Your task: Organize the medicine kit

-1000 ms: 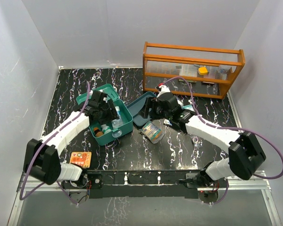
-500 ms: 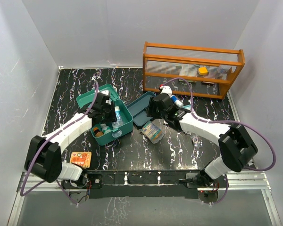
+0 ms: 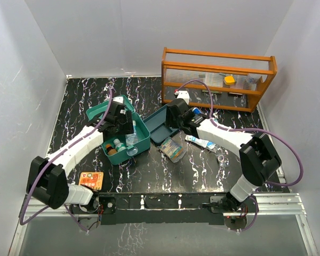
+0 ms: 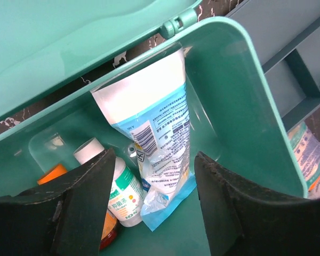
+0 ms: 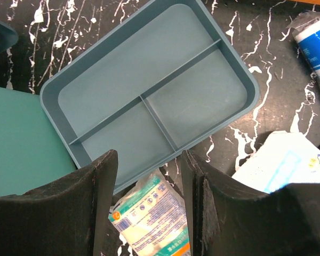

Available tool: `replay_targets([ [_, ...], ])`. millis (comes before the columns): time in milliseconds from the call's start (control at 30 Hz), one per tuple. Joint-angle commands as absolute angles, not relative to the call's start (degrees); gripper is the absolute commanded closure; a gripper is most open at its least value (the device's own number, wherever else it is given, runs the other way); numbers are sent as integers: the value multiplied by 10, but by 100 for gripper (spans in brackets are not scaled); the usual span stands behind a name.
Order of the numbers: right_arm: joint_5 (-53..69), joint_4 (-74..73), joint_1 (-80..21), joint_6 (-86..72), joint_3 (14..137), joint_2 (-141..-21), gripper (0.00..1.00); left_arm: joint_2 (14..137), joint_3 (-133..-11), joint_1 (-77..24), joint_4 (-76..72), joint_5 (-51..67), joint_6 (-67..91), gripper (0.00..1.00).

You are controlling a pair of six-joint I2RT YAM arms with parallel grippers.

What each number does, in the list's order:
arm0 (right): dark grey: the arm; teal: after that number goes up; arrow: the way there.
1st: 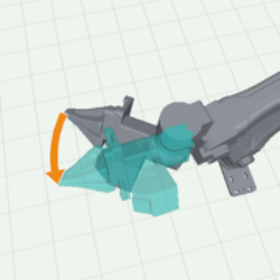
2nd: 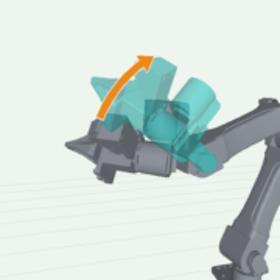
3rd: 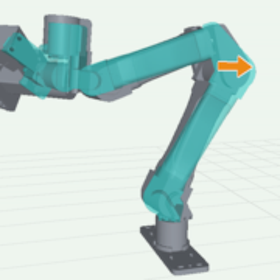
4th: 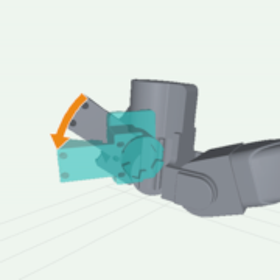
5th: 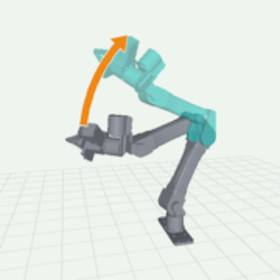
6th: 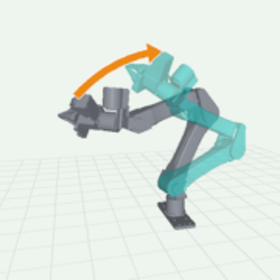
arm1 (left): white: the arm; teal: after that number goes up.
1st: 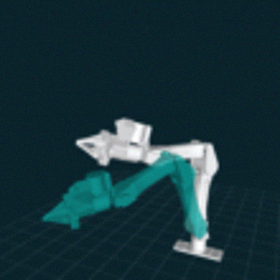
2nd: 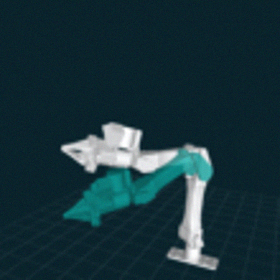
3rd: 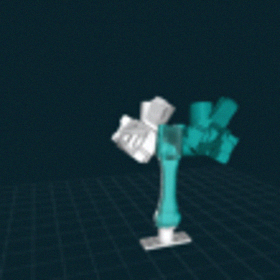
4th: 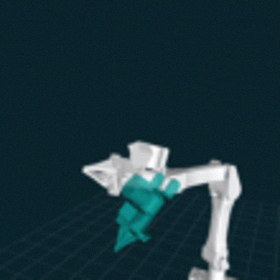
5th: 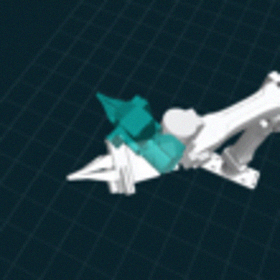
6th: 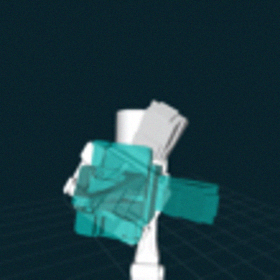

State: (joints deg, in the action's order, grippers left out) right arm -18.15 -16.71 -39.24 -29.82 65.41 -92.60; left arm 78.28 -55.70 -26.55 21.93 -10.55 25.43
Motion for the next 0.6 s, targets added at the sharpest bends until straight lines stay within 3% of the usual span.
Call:
replay_targets([
  [0, -204, -171, -386, -279, 668, -909, 51, 733, -555, -268, 214, -126, 252, 37],
  [67, -203, -169, -383, -282, 661, -905, 51, 735, -549, -268, 196, -137, 254, 38],
  [233, -203, -170, -382, -284, 650, -897, 51, 792, -573, -268, 199, -167, 276, 62],
  [333, -202, -170, -382, -277, 646, -893, 51, 808, -554, -268, 177, -153, 274, 72],
  [567, -192, -174, -380, -269, 640, -896, 51, 846, -519, -268, 152, -103, 273, 75],
])
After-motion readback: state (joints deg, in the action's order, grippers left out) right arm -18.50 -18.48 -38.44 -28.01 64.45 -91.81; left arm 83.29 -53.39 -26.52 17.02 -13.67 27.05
